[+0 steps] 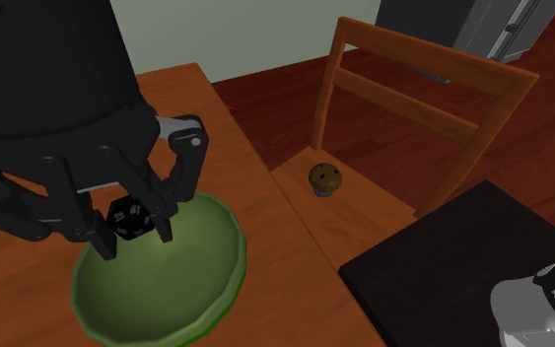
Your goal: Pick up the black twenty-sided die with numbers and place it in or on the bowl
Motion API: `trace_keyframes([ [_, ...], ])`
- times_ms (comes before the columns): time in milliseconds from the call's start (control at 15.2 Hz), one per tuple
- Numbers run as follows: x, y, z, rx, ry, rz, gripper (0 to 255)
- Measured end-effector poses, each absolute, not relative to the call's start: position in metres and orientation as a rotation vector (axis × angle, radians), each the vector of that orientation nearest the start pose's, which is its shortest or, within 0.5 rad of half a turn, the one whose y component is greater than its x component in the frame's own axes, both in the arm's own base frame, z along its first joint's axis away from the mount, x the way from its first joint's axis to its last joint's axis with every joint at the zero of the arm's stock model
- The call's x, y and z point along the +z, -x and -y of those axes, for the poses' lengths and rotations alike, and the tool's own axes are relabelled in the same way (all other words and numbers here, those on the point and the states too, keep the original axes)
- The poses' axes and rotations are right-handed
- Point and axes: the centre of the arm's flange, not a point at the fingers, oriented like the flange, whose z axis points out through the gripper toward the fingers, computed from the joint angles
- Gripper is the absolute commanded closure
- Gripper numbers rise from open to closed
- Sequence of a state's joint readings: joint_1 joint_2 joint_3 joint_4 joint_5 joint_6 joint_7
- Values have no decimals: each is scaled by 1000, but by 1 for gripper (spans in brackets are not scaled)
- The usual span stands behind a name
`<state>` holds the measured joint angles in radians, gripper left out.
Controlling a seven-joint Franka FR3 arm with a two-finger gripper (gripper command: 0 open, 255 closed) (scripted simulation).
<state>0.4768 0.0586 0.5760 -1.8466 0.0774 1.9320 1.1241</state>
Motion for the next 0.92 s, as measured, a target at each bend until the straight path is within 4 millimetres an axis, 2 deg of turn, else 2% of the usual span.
trace_keyframes([
  [528, 453, -287, -502, 117, 3055, -152, 255],
  [924, 450, -287, -503, 116, 3055, -152, 255],
])
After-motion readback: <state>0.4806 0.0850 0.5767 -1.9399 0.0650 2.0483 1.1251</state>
